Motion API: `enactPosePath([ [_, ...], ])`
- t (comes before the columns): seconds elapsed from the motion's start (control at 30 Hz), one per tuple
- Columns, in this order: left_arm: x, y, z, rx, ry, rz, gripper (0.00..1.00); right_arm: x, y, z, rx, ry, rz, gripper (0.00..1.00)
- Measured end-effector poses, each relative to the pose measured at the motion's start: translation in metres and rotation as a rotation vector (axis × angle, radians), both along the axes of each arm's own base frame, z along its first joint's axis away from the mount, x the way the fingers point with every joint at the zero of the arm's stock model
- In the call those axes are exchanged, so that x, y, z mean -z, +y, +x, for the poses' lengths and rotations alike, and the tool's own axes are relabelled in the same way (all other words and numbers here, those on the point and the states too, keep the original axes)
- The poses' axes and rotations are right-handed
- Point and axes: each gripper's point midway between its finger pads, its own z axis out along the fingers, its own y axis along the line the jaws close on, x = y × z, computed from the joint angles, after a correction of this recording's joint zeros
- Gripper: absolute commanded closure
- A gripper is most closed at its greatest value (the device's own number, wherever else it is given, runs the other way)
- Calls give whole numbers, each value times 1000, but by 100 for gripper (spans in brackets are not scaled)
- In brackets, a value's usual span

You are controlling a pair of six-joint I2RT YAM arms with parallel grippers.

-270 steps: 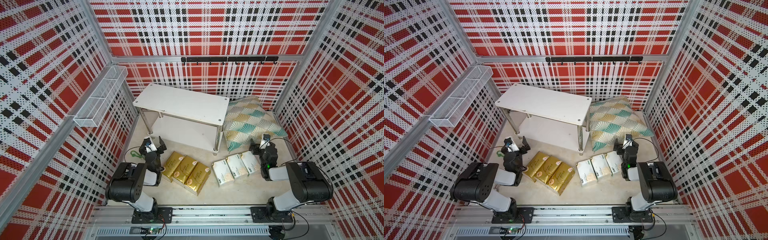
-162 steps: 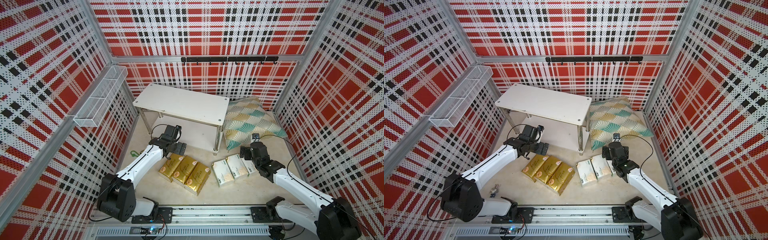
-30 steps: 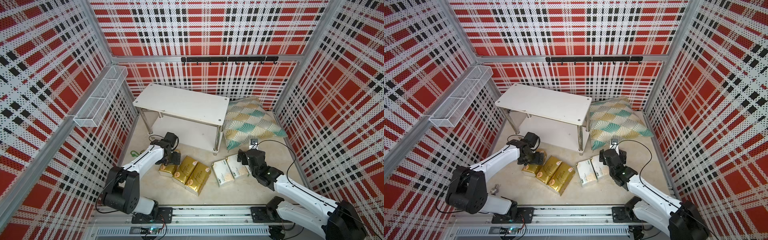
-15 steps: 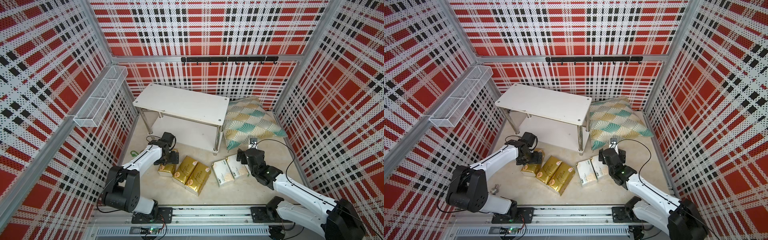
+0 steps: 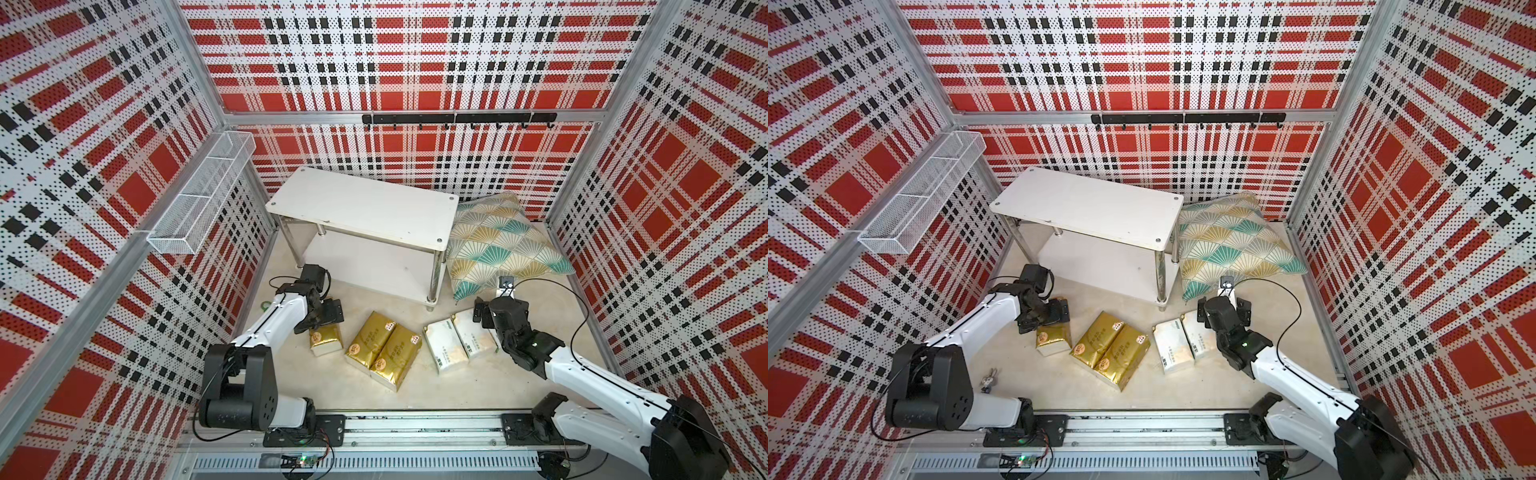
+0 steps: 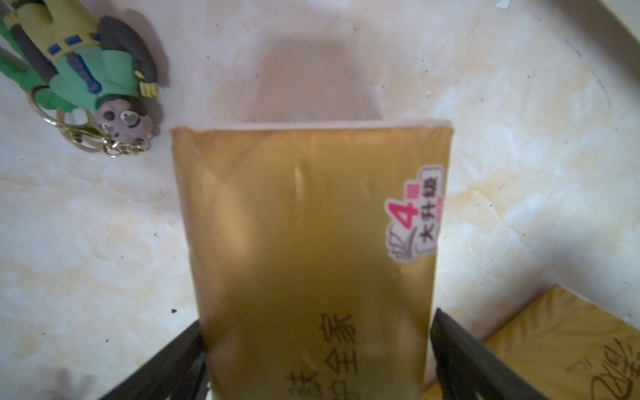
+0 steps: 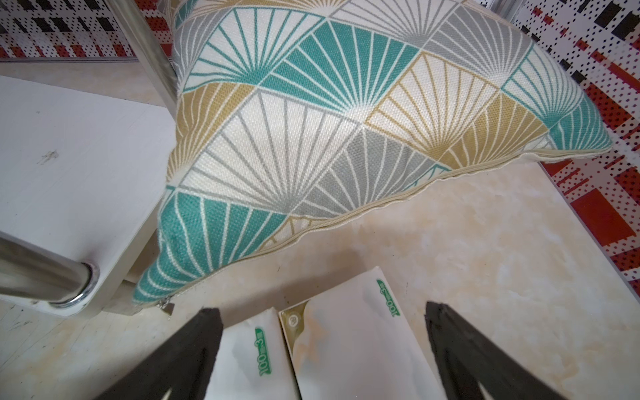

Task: Place the tissue boxes on the shelf by color
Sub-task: Pick up the box of tissues from the center of the board.

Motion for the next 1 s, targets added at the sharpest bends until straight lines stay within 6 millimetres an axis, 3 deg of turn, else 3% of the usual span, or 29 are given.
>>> enactPosePath([
  [0.7,17,-2,-13,33,67,58,0,1,4,6,-4,-11,2,0],
  [1.0,22,-7,-15,58,87,71,8,1,4,6,-5,-12,-1,0],
])
